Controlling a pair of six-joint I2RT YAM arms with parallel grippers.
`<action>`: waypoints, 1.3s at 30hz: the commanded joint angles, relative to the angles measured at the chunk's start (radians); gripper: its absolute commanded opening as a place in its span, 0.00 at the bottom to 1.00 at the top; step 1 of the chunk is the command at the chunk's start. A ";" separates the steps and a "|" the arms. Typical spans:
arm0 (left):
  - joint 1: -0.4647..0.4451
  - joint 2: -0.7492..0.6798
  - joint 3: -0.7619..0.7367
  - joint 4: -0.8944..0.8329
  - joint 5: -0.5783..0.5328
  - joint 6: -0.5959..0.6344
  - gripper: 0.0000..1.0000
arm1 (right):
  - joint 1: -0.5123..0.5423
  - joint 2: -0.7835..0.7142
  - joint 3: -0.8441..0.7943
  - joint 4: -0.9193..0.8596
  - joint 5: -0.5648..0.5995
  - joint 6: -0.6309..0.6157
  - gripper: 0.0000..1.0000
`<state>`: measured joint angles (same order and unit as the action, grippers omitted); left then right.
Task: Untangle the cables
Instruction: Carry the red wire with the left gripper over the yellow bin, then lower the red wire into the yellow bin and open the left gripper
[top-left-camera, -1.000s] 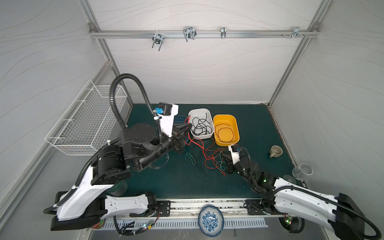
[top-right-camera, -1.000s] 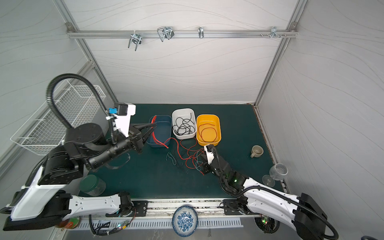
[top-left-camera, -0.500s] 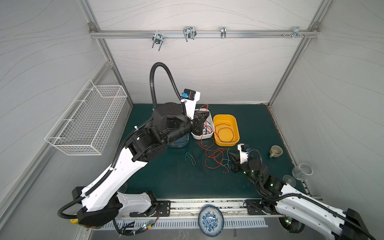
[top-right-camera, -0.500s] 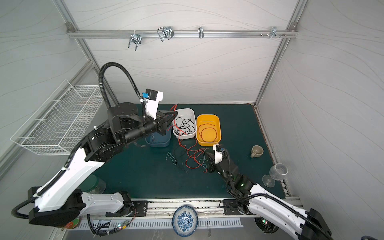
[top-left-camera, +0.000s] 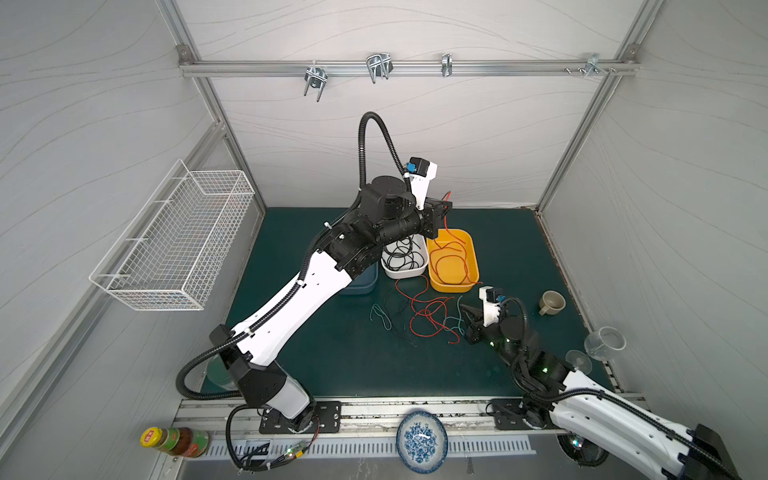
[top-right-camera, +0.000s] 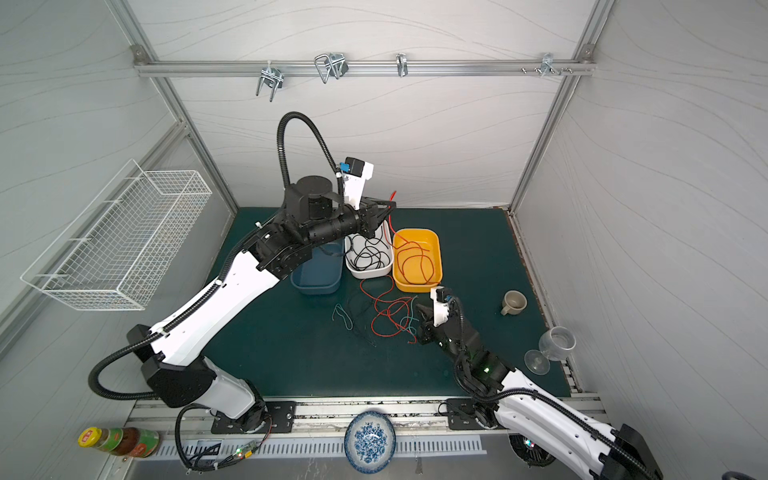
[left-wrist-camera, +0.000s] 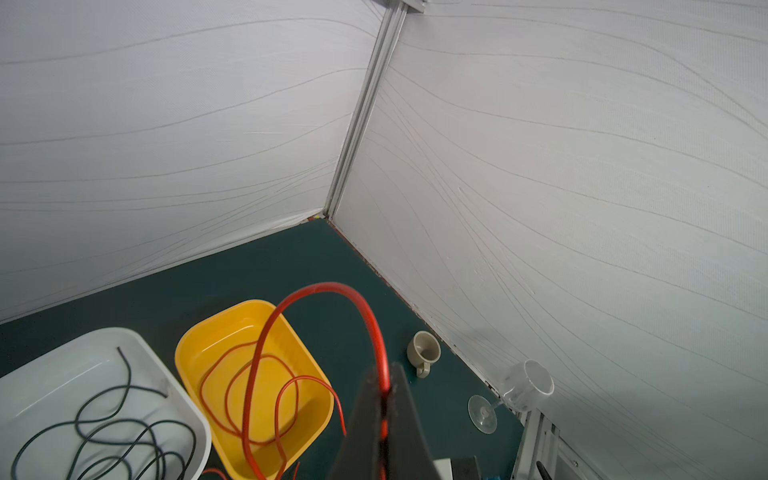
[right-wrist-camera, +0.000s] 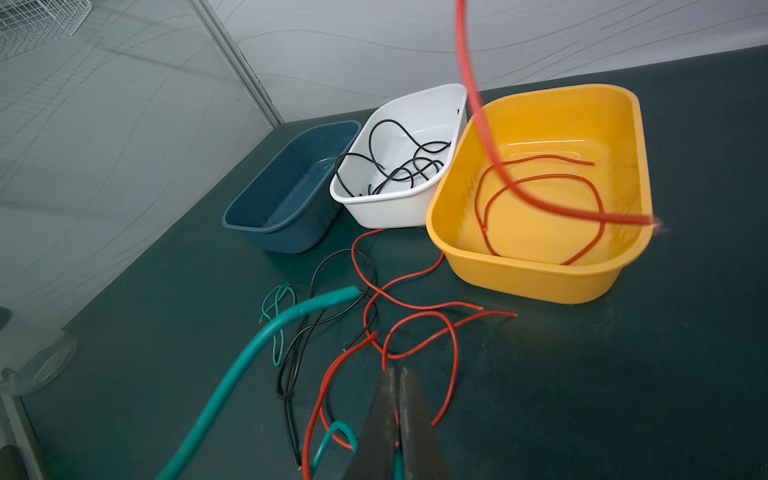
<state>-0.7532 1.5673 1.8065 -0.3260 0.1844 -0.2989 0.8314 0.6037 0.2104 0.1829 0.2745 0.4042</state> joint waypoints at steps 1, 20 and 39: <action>0.011 0.060 0.083 0.139 0.058 0.012 0.00 | -0.005 -0.008 0.001 -0.005 -0.005 0.012 0.00; 0.019 0.438 0.154 0.206 0.014 0.124 0.00 | -0.011 -0.014 -0.005 0.002 -0.016 0.013 0.00; 0.020 0.640 0.137 0.153 -0.053 0.127 0.00 | -0.017 0.027 0.000 0.021 -0.030 0.013 0.00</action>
<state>-0.7383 2.1788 1.9190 -0.1814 0.1490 -0.1925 0.8211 0.6296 0.2104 0.1787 0.2481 0.4042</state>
